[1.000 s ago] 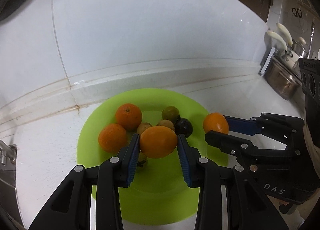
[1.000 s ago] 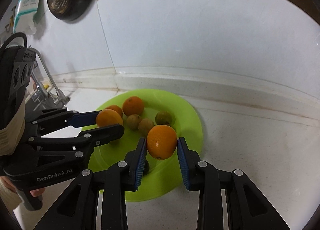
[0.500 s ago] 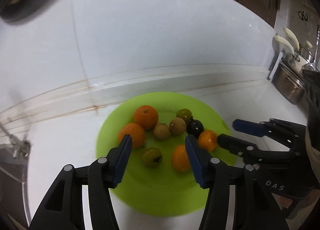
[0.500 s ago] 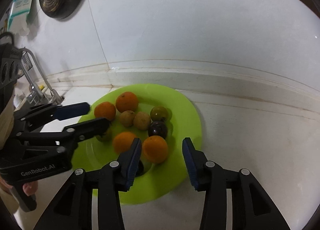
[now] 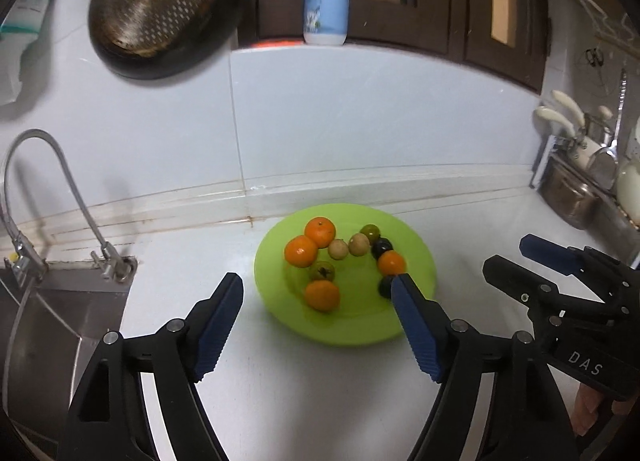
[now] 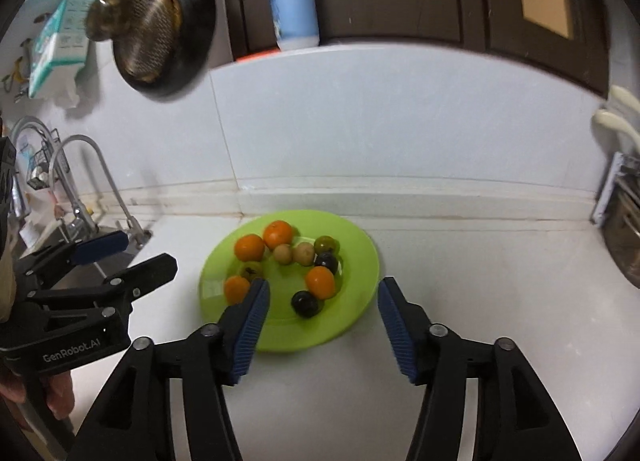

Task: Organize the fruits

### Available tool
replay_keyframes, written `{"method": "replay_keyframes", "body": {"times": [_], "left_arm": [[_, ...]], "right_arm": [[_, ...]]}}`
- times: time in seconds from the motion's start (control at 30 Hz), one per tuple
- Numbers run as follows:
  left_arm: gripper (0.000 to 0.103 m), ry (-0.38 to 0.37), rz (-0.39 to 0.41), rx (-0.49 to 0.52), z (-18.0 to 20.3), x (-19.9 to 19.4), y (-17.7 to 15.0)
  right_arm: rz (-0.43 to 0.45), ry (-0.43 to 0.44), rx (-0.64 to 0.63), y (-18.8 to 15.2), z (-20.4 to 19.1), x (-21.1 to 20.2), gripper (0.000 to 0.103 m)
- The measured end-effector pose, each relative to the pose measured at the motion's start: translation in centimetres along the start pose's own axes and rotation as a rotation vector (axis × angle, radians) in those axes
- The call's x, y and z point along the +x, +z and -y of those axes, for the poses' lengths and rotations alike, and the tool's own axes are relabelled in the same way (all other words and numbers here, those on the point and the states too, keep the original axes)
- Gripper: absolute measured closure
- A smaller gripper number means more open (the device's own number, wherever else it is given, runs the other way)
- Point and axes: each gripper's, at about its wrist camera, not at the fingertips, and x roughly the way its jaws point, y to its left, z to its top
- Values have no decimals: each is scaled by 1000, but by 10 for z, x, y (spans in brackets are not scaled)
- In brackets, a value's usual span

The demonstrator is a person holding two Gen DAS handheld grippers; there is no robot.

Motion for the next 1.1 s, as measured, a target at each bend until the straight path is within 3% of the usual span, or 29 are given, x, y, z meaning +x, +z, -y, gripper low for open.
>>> {"method": "replay_keyframes", "body": {"times": [0.4, 1.1], "left_arm": [[22, -24, 60, 42, 18, -78, -28], [19, 27, 133, 38, 59, -201, -97]], "right_arm": [[56, -35, 21, -34, -17, -82, 45], [99, -32, -15, -99, -32, -210, 45]]}}
